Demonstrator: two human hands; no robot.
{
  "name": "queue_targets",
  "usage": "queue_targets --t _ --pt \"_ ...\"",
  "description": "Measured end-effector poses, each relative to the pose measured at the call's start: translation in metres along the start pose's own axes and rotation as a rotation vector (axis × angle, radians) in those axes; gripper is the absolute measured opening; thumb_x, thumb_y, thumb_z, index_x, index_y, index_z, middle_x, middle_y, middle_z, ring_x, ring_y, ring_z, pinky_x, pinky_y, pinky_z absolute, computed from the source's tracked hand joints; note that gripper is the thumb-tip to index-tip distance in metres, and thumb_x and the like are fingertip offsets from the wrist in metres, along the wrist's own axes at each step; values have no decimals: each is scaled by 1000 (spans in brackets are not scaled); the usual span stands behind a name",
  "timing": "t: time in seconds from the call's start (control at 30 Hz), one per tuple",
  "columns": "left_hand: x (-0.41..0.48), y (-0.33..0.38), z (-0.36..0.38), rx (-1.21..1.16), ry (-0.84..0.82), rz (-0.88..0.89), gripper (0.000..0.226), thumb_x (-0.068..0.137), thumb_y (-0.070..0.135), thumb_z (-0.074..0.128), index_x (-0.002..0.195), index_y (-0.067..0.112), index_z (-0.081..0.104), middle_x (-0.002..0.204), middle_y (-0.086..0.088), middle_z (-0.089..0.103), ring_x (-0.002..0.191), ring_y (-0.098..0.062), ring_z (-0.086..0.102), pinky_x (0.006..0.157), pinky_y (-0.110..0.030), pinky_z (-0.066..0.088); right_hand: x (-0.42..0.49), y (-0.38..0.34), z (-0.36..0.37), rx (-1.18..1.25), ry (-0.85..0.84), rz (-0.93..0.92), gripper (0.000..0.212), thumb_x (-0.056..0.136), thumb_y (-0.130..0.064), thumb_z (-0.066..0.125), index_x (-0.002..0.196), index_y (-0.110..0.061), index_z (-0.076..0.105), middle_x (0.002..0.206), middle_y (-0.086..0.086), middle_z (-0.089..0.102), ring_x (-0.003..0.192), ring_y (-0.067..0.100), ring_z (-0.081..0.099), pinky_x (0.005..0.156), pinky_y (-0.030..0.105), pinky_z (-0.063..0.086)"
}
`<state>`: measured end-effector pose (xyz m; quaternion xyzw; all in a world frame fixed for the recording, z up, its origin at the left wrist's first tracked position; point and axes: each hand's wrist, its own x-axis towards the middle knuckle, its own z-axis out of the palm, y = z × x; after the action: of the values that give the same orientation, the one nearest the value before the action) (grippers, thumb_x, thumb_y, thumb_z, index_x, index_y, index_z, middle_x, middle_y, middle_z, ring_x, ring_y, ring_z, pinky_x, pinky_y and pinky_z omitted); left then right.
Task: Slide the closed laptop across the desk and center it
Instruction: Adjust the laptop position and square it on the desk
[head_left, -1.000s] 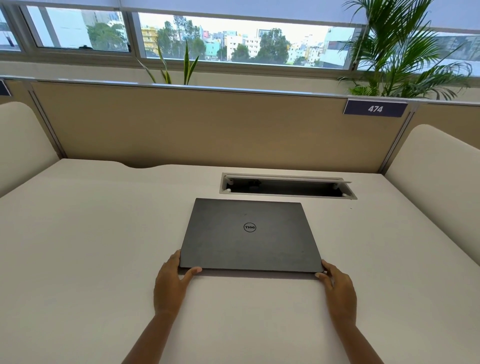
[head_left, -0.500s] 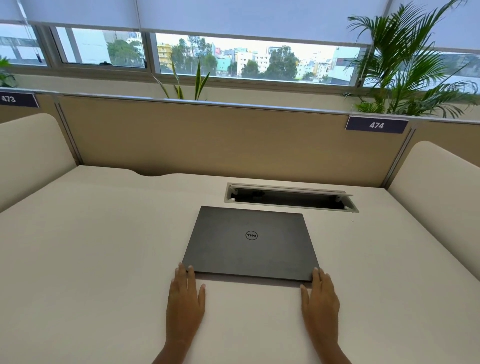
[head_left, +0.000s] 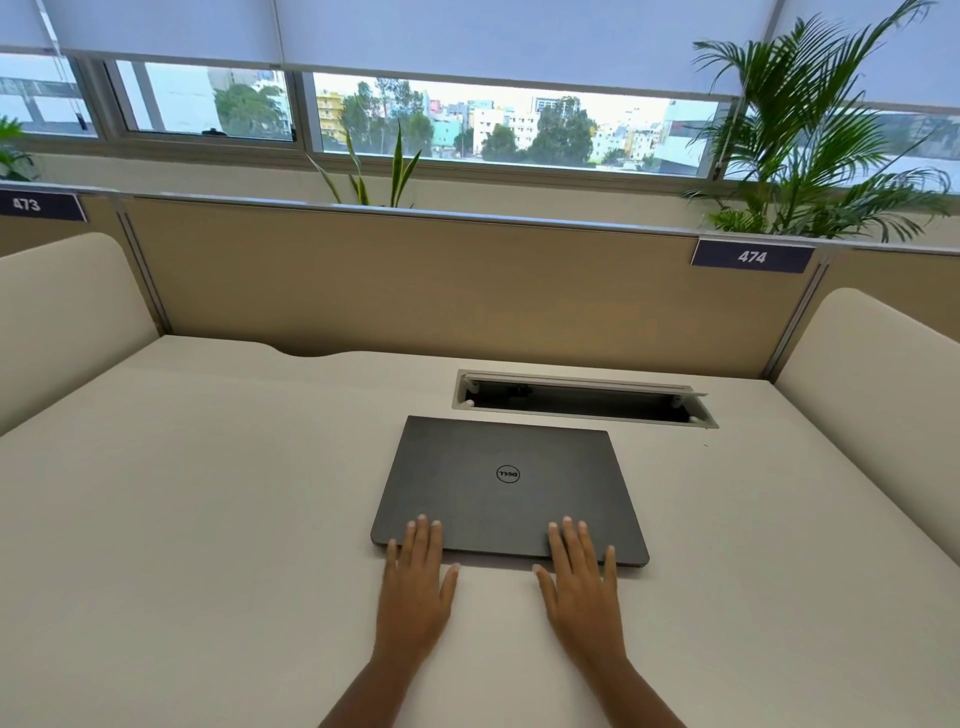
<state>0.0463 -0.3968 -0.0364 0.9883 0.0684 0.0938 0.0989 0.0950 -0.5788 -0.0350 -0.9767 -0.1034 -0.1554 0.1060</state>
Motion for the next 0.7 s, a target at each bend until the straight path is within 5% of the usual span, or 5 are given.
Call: queue_targets --t 0.13,0.3,0.43,0.6,0.7 --pt "11 21 1 -18 23 75 86 96 43 -5 103 7 72 109 -11 73 115 -20 58 115 -26 -19 9 -19 -1 4 -63 -4 81 96 -43 -4 107 -13 70 114 6 71 109 22 63 75 48 57" --pt "16 30 3 -45 39 86 86 95 45 -7 110 8 69 118 -10 68 143 -24 -2 114 -28 -22 12 -30 1 -11 -79 24 82 95 -44 -4 105 -11 71 110 8 72 99 26 69 73 49 57" --pt "15 28 8 -12 195 10 69 93 49 -8 145 4 -12 157 -15 -4 141 -19 -26 114 -30 -21 9 -31 2 8 -77 22 80 95 -46 -5 110 -12 67 110 8 72 103 26 67 76 51 56" --pt "13 21 30 29 354 51 66 91 53 -8 141 15 -28 149 1 -41 138 -11 -33 115 -30 -19 2 -23 12 -7 39 11 59 94 -49 -4 132 -21 31 122 9 65 141 7 -21 115 39 -1" --pt "14 21 33 11 357 67 66 91 54 -7 142 16 -27 149 3 -40 139 -10 -32 115 -30 -18 0 -22 15 -34 112 1 56 93 -49 -4 144 -28 -12 126 9 63 138 7 -29 115 35 -13"
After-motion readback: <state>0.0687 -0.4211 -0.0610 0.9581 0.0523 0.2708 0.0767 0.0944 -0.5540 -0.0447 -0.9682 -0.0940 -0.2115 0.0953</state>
